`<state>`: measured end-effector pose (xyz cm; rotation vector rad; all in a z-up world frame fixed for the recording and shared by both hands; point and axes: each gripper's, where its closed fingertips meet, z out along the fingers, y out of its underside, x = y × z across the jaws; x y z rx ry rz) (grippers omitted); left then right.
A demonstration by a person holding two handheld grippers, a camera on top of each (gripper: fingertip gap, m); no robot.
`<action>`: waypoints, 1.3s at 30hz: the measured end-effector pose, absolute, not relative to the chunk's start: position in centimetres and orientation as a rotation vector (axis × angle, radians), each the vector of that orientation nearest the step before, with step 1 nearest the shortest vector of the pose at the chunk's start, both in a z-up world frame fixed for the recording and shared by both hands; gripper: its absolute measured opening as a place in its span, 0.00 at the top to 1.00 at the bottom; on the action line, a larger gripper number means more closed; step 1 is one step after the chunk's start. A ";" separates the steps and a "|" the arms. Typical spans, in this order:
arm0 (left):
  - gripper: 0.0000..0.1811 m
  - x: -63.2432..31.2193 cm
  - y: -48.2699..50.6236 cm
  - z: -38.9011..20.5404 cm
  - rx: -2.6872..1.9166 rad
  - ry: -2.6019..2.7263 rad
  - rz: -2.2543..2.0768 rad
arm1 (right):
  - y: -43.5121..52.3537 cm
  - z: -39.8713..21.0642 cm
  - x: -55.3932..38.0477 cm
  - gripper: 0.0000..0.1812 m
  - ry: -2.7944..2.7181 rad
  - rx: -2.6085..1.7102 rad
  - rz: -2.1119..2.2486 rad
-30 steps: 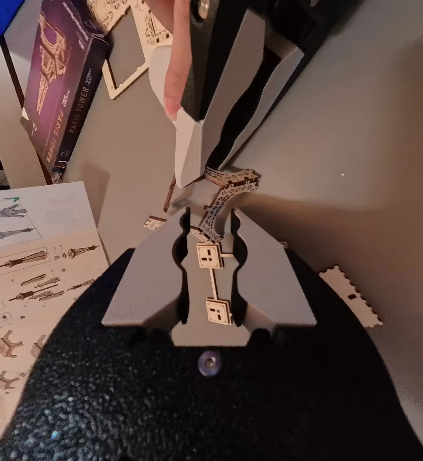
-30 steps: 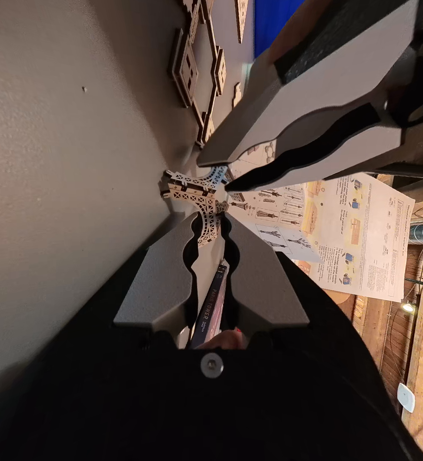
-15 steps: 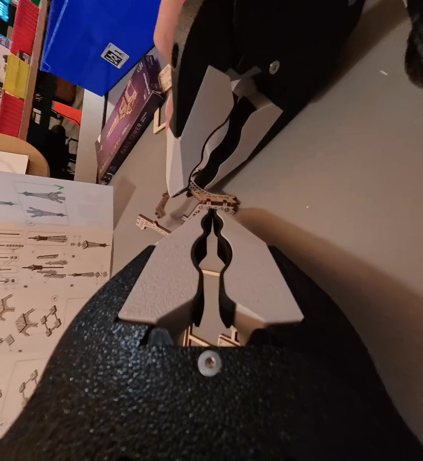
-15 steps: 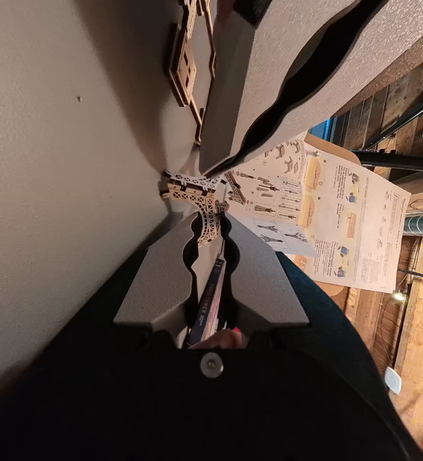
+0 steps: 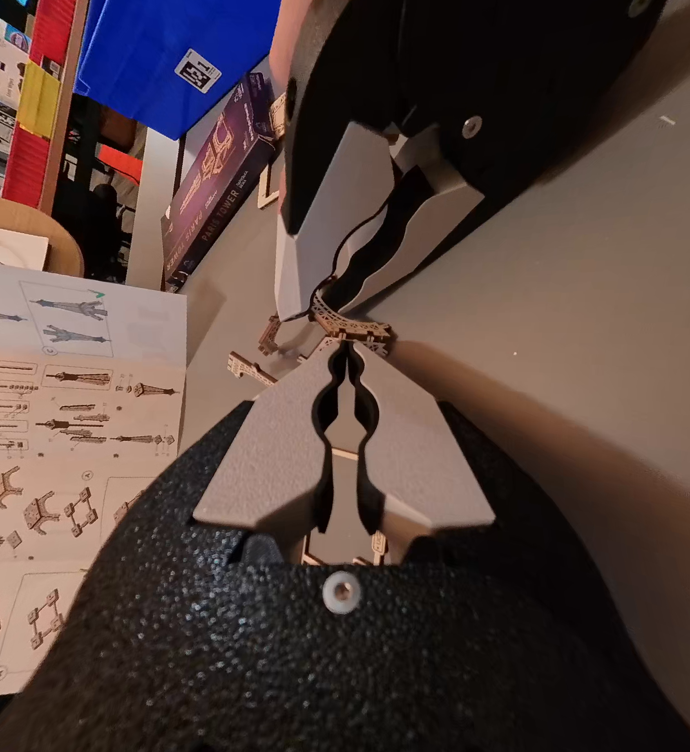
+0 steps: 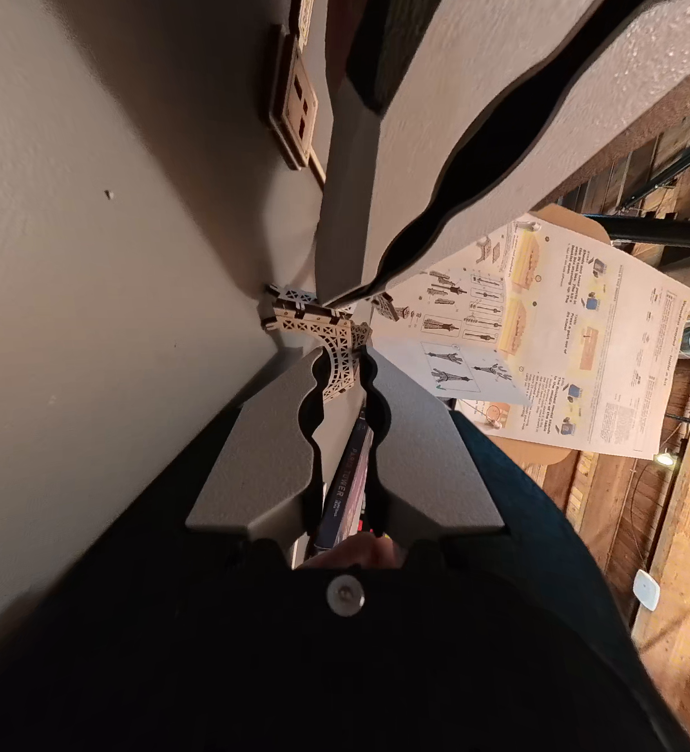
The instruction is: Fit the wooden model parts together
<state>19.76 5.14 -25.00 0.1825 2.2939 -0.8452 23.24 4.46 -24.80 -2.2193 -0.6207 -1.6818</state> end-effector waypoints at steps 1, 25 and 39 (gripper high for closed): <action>1.00 19.8 5.1 -25.0 0.180 2.295 -0.837 | 4.4 -24.8 23.3 0.94 -0.617 -2.228 -1.688; 1.00 18.7 6.8 -25.3 -0.177 2.439 -0.993 | 2.5 -22.8 21.9 0.79 -0.622 -2.107 -1.411; 0.93 20.2 7.2 -23.0 0.320 2.209 -0.757 | 4.9 -25.1 22.5 0.86 -1.168 -1.992 -1.531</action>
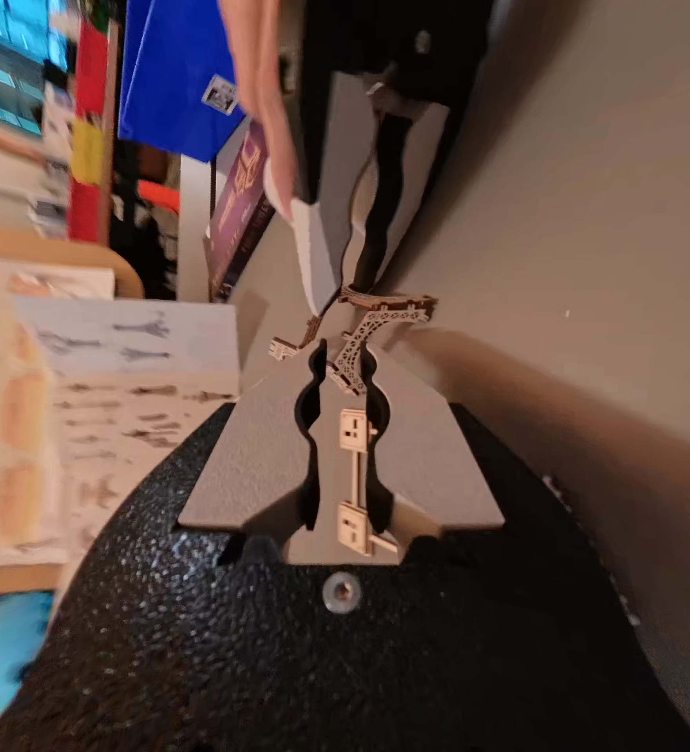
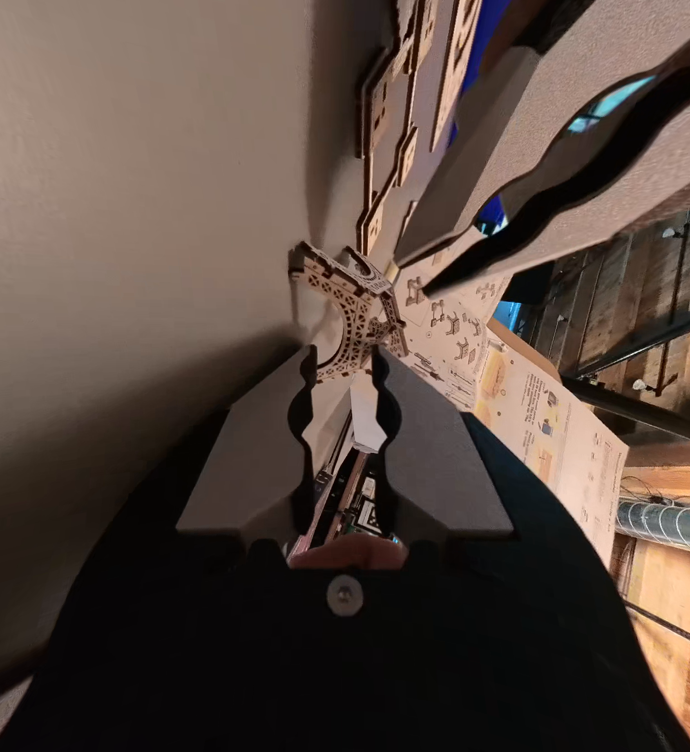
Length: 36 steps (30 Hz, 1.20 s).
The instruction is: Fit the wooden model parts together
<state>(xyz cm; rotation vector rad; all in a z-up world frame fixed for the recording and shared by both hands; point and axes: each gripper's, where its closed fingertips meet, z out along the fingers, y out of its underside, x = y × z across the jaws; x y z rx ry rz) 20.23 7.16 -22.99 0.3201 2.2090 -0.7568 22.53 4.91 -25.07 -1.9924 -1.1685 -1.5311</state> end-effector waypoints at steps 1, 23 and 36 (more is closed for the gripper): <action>0.91 20.3 7.2 -23.2 0.414 2.173 -0.694 | 5.0 -25.1 22.6 0.87 -1.166 -1.992 -1.544; 0.92 21.9 6.3 -25.8 0.680 2.212 -0.279 | 5.0 -25.0 22.5 0.92 -0.954 -2.254 -1.684; 0.89 20.9 6.7 -25.7 0.431 2.309 -0.484 | 6.0 -24.9 22.0 0.92 -0.962 -2.222 -1.720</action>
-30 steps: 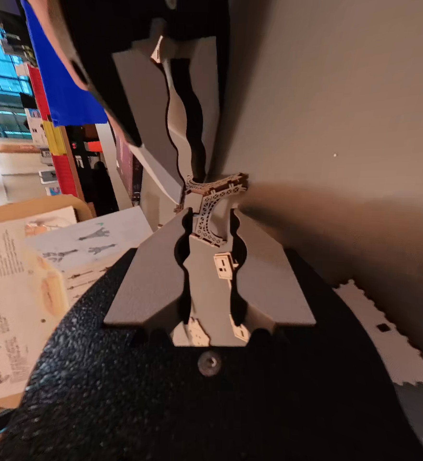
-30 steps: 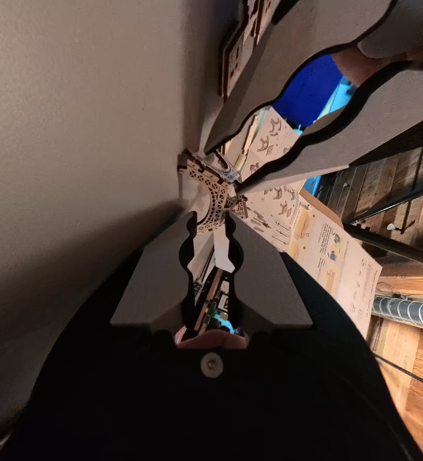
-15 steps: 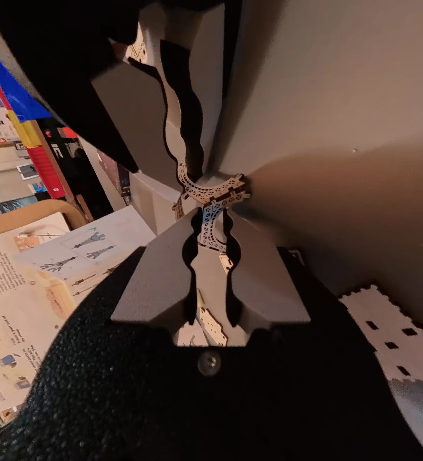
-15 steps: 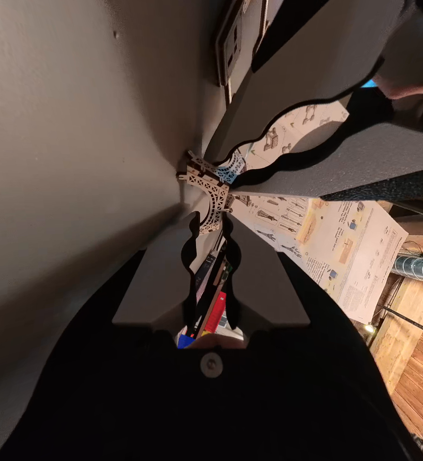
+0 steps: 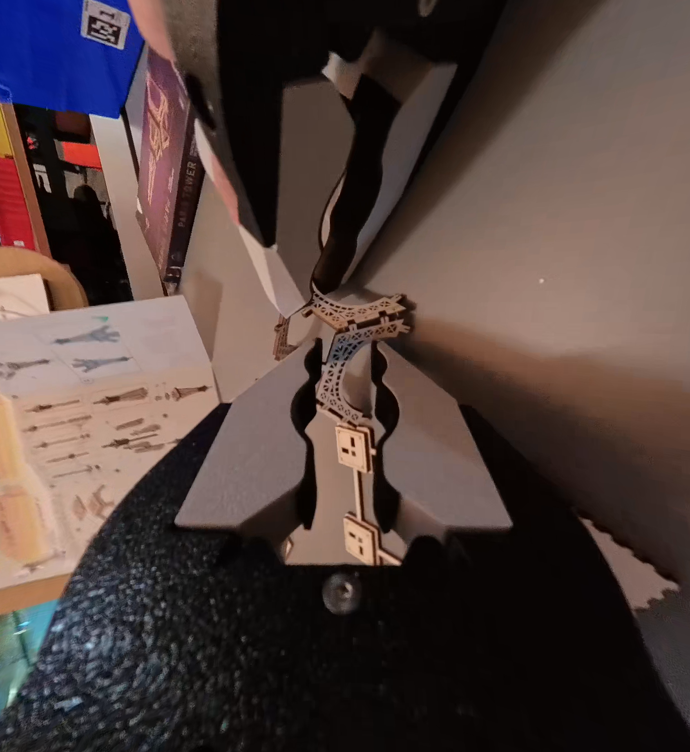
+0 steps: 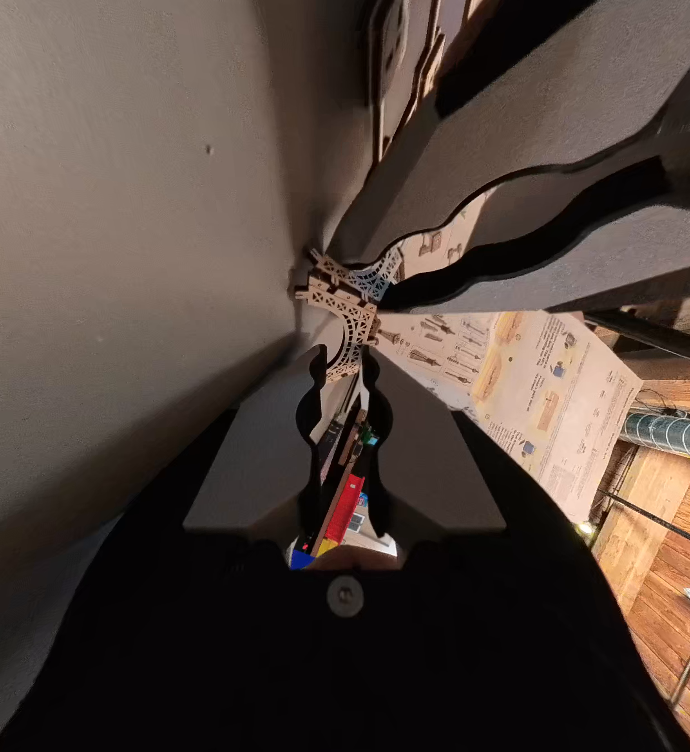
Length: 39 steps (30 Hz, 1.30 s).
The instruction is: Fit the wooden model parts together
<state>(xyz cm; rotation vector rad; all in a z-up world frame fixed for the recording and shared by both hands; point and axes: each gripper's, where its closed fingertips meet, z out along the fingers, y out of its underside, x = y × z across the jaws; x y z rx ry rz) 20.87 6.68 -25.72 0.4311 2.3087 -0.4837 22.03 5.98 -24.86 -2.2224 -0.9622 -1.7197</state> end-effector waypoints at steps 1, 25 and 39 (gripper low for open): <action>0.87 20.7 6.8 -25.7 0.400 2.306 -0.513 | 6.1 -24.9 21.9 0.92 -0.961 -2.226 -1.717; 0.94 19.7 6.2 -26.2 -0.942 2.688 -1.290 | 4.5 -24.8 23.7 0.92 -0.783 -2.385 -1.806; 0.96 19.5 5.5 -26.6 -0.828 2.911 -1.340 | 4.2 -25.0 24.0 0.92 -0.768 -2.384 -1.794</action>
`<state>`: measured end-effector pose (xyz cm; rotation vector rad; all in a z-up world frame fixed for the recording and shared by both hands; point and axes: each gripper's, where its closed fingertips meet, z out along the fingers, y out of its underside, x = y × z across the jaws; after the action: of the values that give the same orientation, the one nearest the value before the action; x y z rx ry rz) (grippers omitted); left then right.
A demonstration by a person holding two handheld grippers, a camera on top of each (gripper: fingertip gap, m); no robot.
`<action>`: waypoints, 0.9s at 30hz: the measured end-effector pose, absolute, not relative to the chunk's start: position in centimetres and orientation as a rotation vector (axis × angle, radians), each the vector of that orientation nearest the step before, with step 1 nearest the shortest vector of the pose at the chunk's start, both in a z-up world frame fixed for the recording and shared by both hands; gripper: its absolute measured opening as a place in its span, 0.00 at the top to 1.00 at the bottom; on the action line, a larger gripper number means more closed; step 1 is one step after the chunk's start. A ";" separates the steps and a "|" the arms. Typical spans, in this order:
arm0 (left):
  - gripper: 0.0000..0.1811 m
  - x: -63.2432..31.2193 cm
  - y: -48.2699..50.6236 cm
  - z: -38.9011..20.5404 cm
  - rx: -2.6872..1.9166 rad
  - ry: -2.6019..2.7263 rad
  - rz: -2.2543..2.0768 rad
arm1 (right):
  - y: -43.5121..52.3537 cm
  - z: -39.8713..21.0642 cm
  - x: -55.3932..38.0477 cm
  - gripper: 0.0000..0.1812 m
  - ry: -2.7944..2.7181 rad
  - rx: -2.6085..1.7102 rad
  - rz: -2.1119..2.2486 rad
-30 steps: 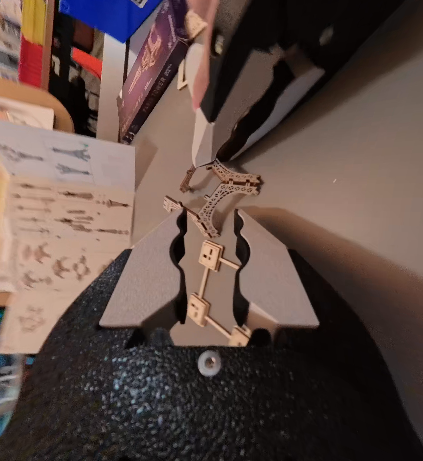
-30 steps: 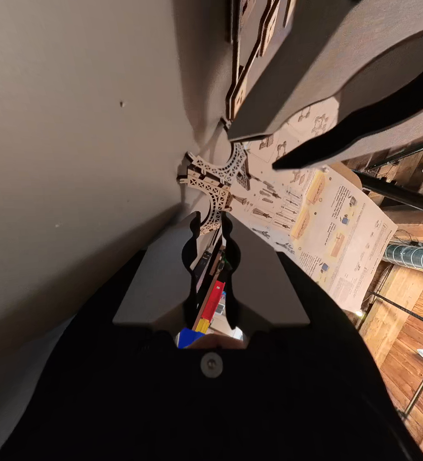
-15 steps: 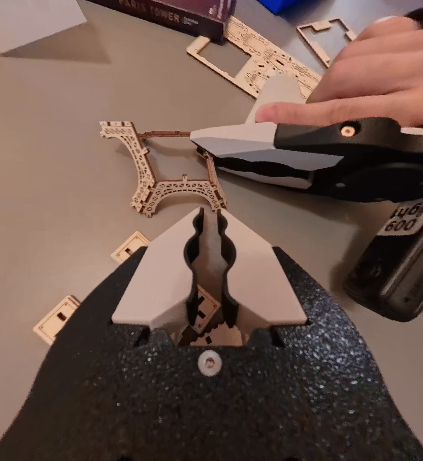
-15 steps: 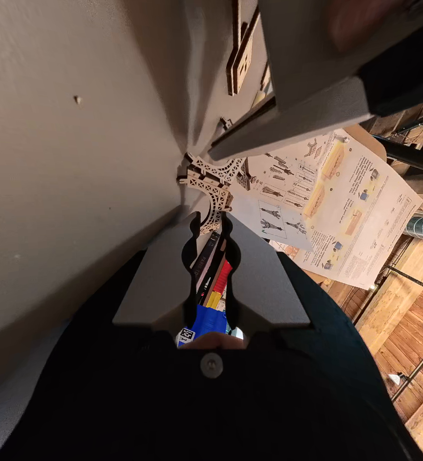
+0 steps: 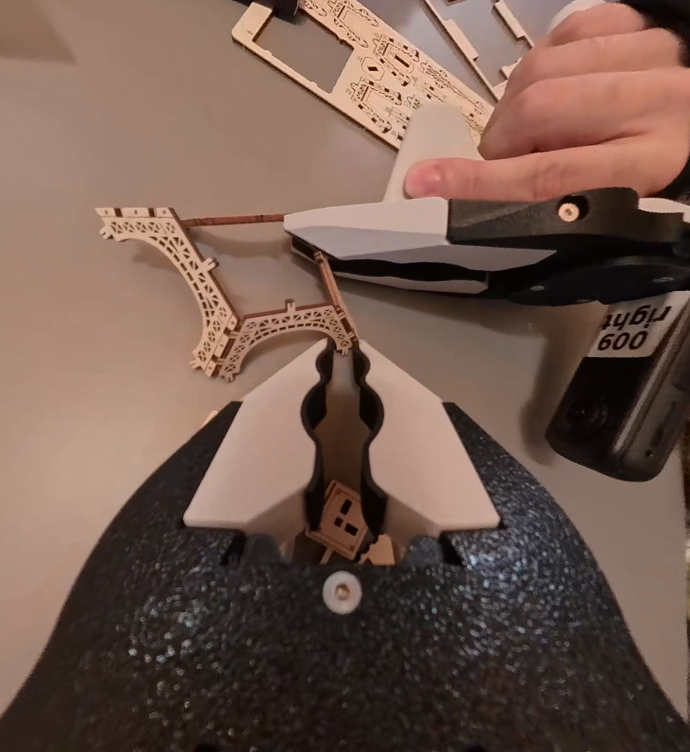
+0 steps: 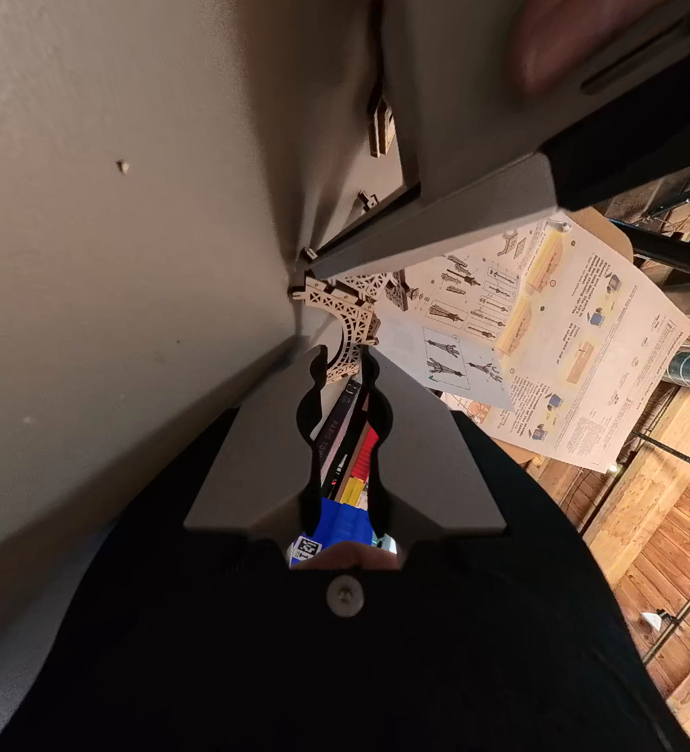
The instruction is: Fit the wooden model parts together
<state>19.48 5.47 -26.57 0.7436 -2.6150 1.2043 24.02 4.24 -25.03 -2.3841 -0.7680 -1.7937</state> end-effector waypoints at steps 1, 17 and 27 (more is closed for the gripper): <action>0.97 19.5 5.5 -26.5 0.747 -2.593 1.201 | 4.2 -25.1 24.0 0.92 -0.768 -2.383 -1.792; 0.97 19.7 5.4 -26.4 0.857 -2.492 1.262 | 2.9 -24.2 23.0 0.76 -0.861 -2.324 -1.530; 0.93 19.3 5.8 -26.4 0.756 -2.558 1.231 | 1.0 -22.9 21.8 0.74 -0.485 -2.326 -0.925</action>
<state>19.29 5.79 -26.40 0.7562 -2.5576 1.2313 21.80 0.98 -22.90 -2.3256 -0.4848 -0.9251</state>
